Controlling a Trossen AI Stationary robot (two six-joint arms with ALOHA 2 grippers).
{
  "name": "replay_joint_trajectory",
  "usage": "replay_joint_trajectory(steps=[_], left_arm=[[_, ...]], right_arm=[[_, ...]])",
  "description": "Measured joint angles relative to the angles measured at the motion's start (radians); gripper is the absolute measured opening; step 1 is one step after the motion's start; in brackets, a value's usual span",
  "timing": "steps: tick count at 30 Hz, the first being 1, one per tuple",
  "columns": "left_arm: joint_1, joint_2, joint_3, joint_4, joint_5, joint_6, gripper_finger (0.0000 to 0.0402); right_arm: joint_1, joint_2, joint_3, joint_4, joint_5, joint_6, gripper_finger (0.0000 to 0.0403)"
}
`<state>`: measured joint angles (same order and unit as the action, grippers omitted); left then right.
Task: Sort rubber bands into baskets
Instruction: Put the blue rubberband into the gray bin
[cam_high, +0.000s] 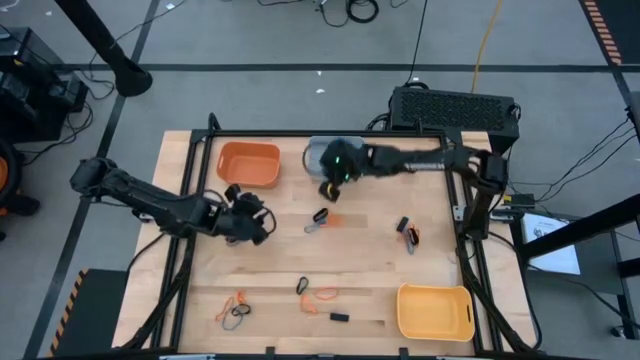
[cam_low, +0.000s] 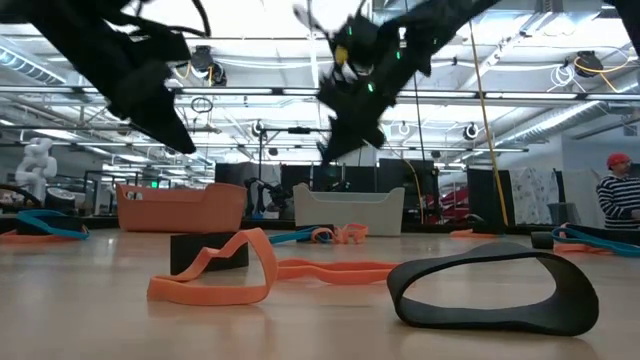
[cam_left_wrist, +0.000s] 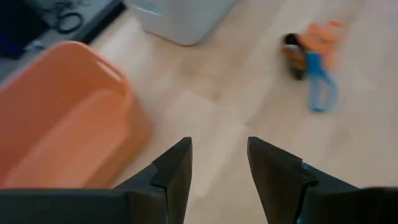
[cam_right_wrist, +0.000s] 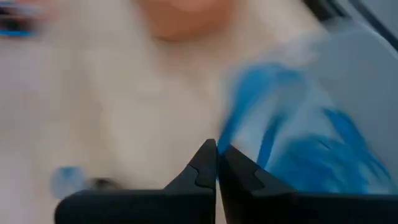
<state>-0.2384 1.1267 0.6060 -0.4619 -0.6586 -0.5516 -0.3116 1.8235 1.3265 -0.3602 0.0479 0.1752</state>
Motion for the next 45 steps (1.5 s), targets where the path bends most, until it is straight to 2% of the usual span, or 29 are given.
replay_joint_trajectory(steps=[3,6,10,13,19,28,31,35,39,45], left_arm=[[0.060,-0.007,-0.001,-0.003,-0.037,0.035,0.0163],[0.076,-0.058,-0.027,-0.004,-0.134,0.037,0.0163],[0.064,-0.190,-0.077,-0.005,-0.208,0.037,0.0164],[0.057,-0.302,-0.111,0.000,-0.218,0.052,0.0164],[0.039,-0.423,-0.129,0.014,-0.157,0.078,0.0164],[0.004,-0.404,-0.129,0.142,0.001,0.175,0.0164],[-0.008,-0.393,-0.129,0.143,0.015,0.179,0.0164],[-0.013,-0.390,-0.129,0.149,0.024,0.213,0.0164],[-0.013,-0.390,-0.129,0.170,0.047,0.249,0.0164],[-0.013,-0.390,-0.129,0.176,0.057,0.307,0.0164]], right_arm=[[-0.085,0.013,0.000,-0.024,0.002,0.030,0.0000],[-0.137,0.017,-0.001,-0.061,-0.003,0.035,0.0000],[-0.166,0.017,0.000,-0.055,-0.003,0.049,0.0002],[-0.169,0.017,0.000,-0.056,-0.004,0.049,0.0009],[-0.170,0.017,0.000,-0.056,0.000,0.049,0.0026],[-0.193,0.017,0.000,-0.094,0.000,0.087,0.0072],[-0.204,0.016,0.003,-0.132,-0.001,0.101,0.0093],[-0.206,0.015,0.063,-0.265,-0.001,0.100,0.0117],[-0.172,0.014,0.189,-0.555,-0.020,0.100,0.0127],[-0.010,0.003,0.300,-0.951,-0.138,0.170,0.0127]])
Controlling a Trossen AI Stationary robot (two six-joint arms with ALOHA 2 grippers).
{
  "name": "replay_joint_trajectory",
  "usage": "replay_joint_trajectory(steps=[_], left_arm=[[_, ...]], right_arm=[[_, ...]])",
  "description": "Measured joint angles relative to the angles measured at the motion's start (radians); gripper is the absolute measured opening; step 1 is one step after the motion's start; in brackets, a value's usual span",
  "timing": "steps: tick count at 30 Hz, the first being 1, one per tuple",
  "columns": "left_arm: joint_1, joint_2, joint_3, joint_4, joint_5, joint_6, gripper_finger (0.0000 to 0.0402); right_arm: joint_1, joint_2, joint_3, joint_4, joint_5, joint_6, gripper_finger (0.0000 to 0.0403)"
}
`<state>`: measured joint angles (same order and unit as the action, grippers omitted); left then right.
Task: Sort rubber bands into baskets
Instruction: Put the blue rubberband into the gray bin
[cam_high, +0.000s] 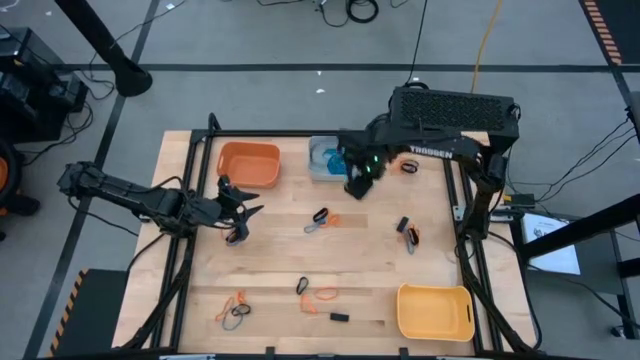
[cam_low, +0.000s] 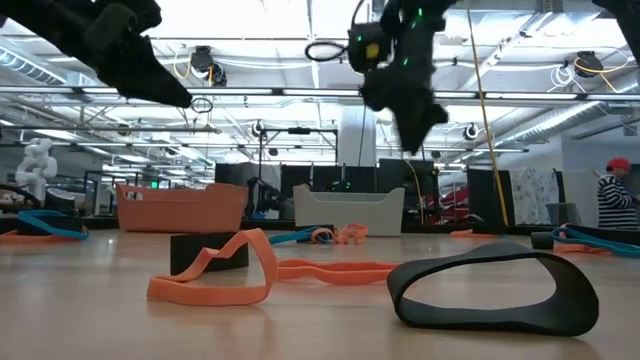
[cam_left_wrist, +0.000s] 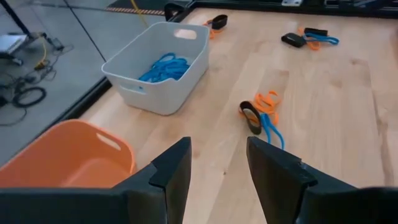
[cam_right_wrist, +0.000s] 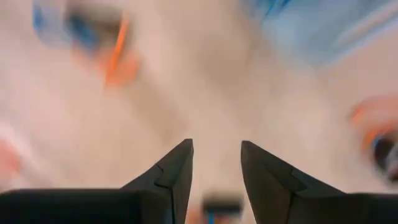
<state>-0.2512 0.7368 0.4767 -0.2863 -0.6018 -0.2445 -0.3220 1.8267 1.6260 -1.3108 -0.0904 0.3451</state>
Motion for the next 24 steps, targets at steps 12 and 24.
replay_joint_trajectory(steps=[12,24], left_arm=[[0.000,0.001,0.000,0.038,0.102,0.040,0.0164],[0.000,0.002,0.000,0.039,0.134,-0.014,0.0164]], right_arm=[[0.408,-0.083,-0.185,-0.119,0.019,0.320,0.0128],[0.473,-0.252,-0.659,0.216,-0.042,0.612,0.0128]])
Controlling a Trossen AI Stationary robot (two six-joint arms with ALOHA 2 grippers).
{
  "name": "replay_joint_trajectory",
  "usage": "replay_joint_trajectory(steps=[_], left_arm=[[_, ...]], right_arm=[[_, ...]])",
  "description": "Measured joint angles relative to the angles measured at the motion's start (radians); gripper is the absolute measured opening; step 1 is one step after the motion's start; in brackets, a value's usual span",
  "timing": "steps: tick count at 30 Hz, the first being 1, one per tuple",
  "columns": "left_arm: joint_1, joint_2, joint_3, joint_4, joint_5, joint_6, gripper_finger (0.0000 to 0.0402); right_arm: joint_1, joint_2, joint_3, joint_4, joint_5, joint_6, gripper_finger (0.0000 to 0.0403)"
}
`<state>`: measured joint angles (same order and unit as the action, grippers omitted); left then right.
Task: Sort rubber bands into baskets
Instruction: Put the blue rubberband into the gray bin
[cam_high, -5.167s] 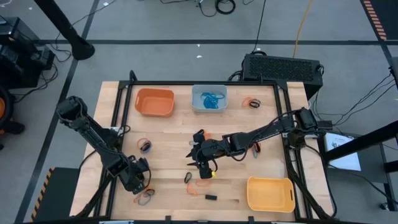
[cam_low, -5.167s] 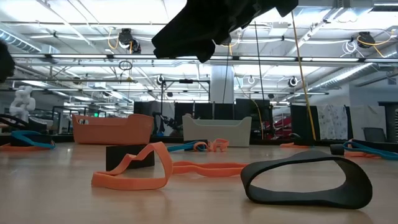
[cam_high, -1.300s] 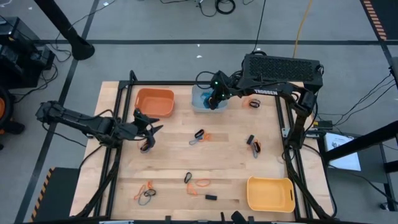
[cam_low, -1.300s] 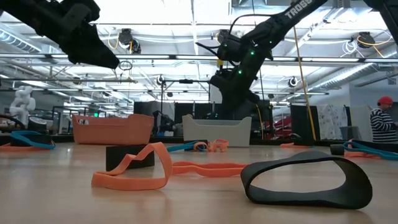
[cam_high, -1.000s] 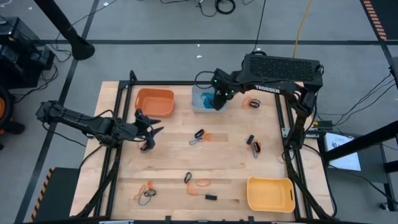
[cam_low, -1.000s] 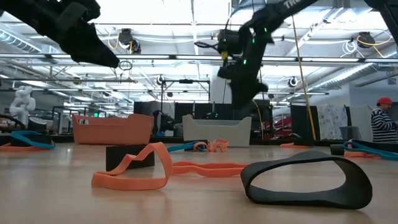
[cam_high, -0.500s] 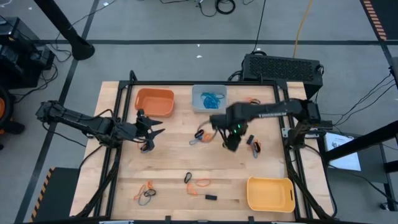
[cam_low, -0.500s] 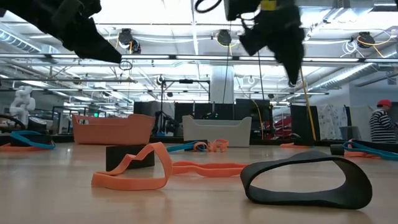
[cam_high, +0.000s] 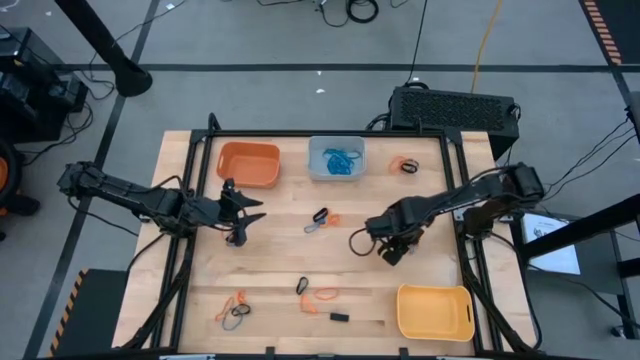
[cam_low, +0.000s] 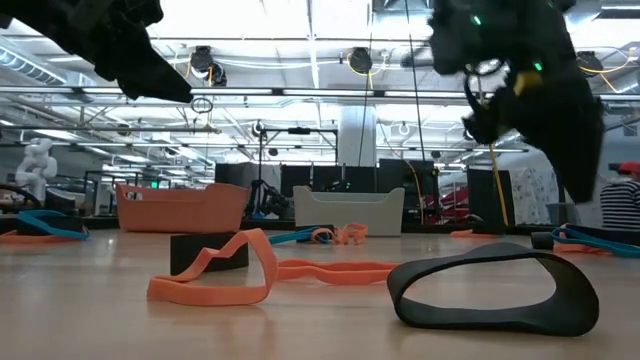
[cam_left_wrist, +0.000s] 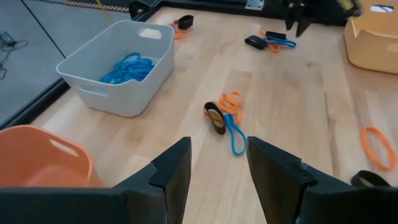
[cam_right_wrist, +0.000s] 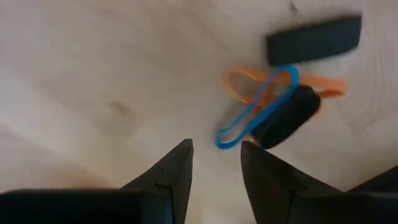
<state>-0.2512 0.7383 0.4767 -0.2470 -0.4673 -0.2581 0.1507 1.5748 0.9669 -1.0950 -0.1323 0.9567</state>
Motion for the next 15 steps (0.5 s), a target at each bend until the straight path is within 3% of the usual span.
replay_joint_trajectory(steps=[7,15], left_arm=[[0.000,0.017,0.000,-0.005,0.001,-0.023,0.0164],[0.000,0.041,0.000,-0.005,0.001,-0.020,0.0164]], right_arm=[[0.002,-0.026,-0.153,0.095,-0.007,0.093,0.0128],[0.002,-0.026,-0.194,0.184,-0.031,0.101,0.0128]])
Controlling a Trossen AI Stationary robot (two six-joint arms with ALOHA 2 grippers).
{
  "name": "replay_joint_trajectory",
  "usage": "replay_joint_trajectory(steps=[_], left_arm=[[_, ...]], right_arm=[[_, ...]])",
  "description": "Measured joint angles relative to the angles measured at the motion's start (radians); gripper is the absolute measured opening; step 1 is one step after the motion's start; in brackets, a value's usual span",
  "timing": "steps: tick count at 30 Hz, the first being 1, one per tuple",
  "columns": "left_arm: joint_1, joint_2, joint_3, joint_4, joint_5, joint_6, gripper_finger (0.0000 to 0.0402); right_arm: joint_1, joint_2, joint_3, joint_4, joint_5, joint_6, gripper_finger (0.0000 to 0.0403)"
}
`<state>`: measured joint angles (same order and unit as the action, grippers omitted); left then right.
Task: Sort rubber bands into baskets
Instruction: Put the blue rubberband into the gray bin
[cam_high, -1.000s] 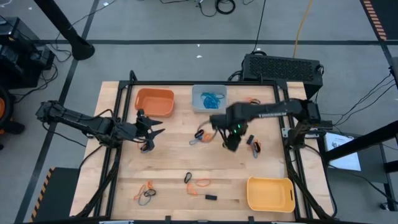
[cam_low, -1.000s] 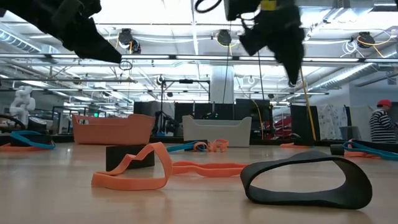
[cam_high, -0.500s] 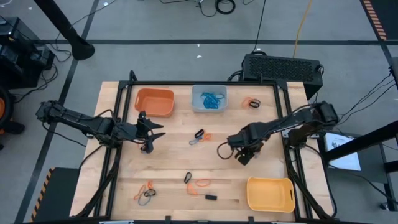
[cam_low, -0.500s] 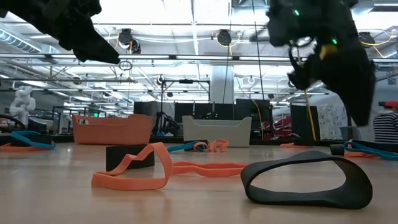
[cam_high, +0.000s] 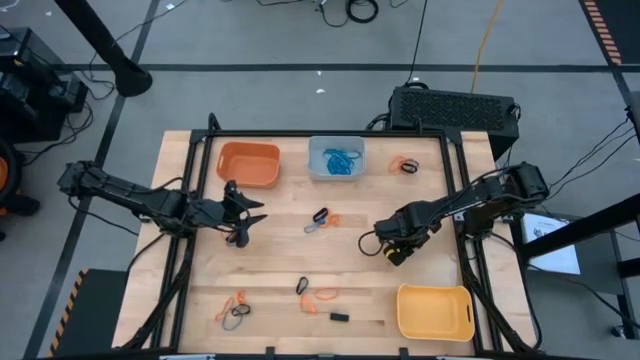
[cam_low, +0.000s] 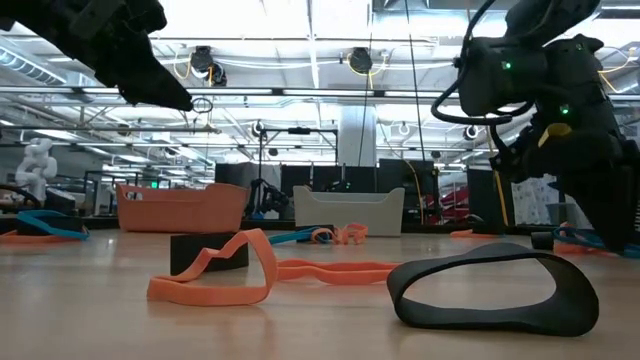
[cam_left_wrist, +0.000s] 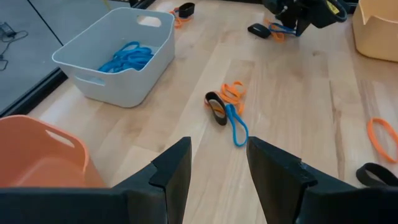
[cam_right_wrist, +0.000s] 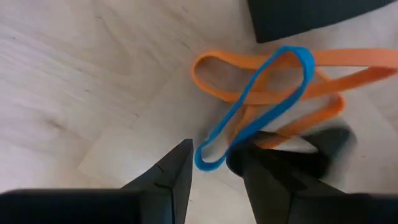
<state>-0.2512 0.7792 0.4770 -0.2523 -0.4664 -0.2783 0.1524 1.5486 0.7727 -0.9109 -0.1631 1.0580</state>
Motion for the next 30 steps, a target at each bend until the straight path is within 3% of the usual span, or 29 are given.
replay_joint_trajectory(steps=[12,17,24,30], left_arm=[[0.000,0.000,0.000,0.000,0.000,0.003,0.0163],[0.000,0.000,0.000,0.000,0.000,-0.001,0.0163],[0.000,0.000,0.000,0.000,0.000,-0.002,0.0163],[0.000,0.000,0.000,-0.009,0.000,-0.003,0.0164]], right_arm=[[0.000,0.000,0.000,0.007,0.001,-0.009,0.0128],[-0.002,-0.002,0.037,-0.068,-0.019,-0.037,0.0128],[-0.002,-0.003,0.129,-0.197,0.033,-0.035,0.0128],[0.015,-0.003,0.148,-0.134,-0.051,0.047,0.0128]])
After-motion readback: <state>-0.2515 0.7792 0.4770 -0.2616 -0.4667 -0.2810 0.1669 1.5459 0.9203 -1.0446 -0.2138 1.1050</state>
